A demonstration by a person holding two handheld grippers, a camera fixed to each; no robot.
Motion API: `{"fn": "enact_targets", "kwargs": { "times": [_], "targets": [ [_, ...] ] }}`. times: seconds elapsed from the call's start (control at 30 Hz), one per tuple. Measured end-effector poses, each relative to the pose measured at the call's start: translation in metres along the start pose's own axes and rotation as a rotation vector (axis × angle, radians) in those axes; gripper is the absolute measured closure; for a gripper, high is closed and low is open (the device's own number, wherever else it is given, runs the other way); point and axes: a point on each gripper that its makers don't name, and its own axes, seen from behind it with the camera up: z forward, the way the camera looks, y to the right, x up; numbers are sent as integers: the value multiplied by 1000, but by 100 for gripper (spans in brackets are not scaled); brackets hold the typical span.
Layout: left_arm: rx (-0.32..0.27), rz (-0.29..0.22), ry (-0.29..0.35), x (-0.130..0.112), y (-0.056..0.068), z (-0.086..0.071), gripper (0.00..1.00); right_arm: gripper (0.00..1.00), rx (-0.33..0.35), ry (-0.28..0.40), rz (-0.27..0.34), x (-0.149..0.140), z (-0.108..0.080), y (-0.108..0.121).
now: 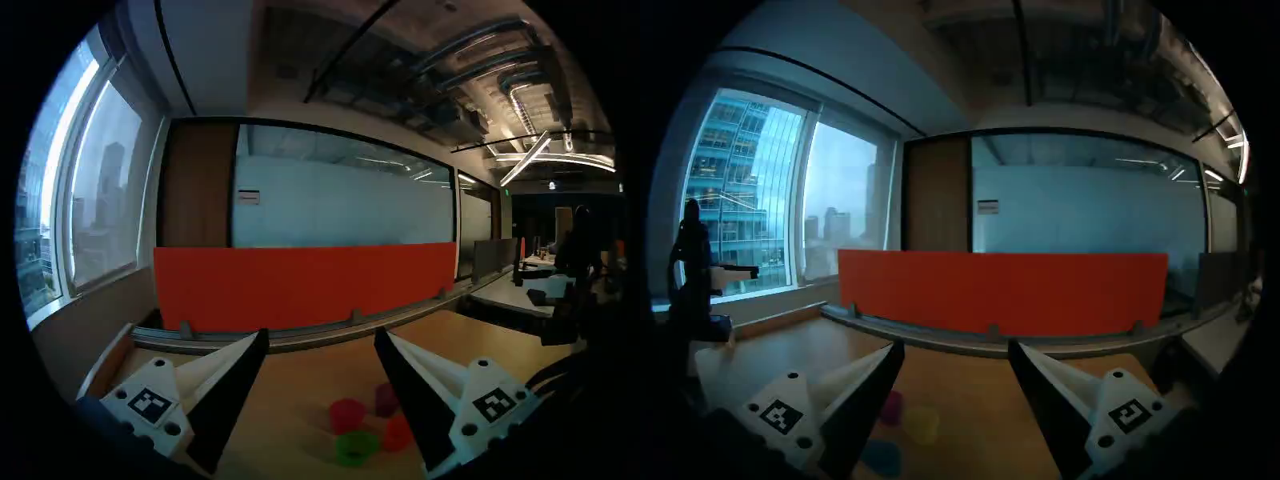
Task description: Pour water
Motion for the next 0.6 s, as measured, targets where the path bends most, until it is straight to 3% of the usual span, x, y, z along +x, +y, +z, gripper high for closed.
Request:
{"fn": "enact_targets", "kwargs": {
  "times": [0.2, 0.6],
  "targets": [
    [-97, -22, -23, -3, 18, -2, 2, 0, 122, -13, 9, 7, -4, -31],
    [-193, -25, -37, -13, 35, -1, 2, 0, 210, -41, 19, 6, -7, -48]
  ]
}}
